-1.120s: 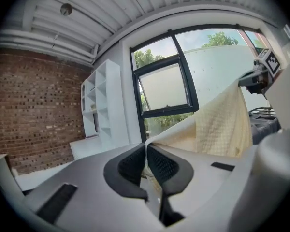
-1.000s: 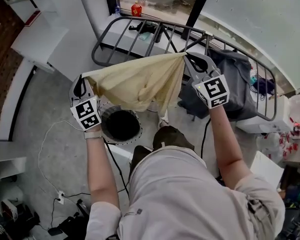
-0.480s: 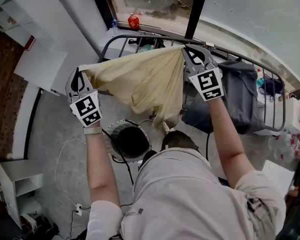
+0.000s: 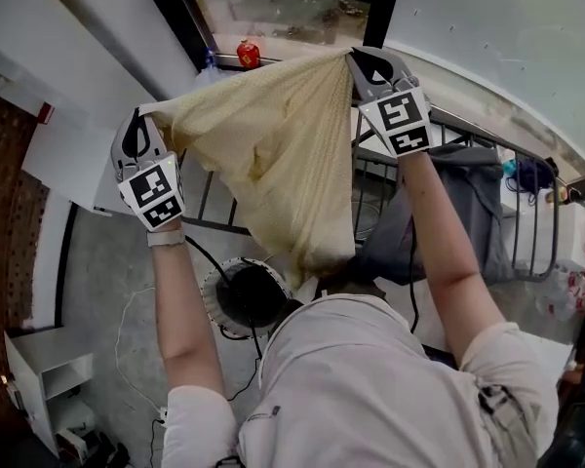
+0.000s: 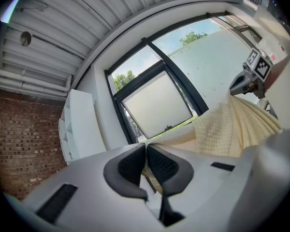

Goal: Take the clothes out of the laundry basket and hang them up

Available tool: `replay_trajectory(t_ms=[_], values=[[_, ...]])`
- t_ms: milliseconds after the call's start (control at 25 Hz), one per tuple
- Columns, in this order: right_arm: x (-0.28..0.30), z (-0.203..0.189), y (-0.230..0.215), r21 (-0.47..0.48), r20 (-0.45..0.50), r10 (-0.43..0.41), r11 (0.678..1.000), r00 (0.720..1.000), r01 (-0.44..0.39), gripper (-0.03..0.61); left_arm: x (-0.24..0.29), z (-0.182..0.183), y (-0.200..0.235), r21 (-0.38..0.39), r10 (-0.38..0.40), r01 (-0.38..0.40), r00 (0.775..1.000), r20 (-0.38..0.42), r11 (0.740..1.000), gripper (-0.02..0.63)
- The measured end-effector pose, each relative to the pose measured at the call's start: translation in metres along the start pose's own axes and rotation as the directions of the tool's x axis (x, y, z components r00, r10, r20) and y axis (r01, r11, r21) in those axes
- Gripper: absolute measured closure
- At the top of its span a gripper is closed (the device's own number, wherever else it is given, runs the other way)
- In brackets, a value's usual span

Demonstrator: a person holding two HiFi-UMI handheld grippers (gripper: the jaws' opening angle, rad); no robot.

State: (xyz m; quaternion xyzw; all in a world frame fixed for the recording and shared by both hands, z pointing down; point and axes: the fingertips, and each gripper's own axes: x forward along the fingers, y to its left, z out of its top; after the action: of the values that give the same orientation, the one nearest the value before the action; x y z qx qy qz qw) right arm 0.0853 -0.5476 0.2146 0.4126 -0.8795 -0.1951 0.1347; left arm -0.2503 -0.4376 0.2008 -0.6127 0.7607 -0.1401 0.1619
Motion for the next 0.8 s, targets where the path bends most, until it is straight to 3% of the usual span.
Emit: replay_trajectory(t_ms=[200, 360, 520, 800], values=[[0.04, -0.032, -0.033, 0.062, -0.048, 0.005, 0.998, 0.999, -0.002, 0.568, 0.047, -0.016, -0.034, 0.001, -0.052, 0.052, 0.997, -0.053, 0.999, 0.603], [0.059, -0.089, -0.032, 0.081, -0.146, 0.051, 0.996, 0.988, -0.039, 0.568, 0.069, -0.059, -0.071, -0.005, -0.109, 0.11, 0.983, -0.151, 0.994, 0.603], [0.072, -0.151, -0.027, 0.122, -0.257, 0.099, 0.99, 0.961, -0.069, 0.568, 0.091, -0.111, -0.108, -0.01, -0.17, 0.173, 0.952, -0.254, 0.985, 0.601], [0.081, -0.233, 0.003, 0.14, -0.391, 0.16, 0.984, 0.906, -0.113, 0.568, 0.104, -0.188, -0.157, -0.078, -0.272, 0.262, 0.88, -0.389, 0.962, 0.601]])
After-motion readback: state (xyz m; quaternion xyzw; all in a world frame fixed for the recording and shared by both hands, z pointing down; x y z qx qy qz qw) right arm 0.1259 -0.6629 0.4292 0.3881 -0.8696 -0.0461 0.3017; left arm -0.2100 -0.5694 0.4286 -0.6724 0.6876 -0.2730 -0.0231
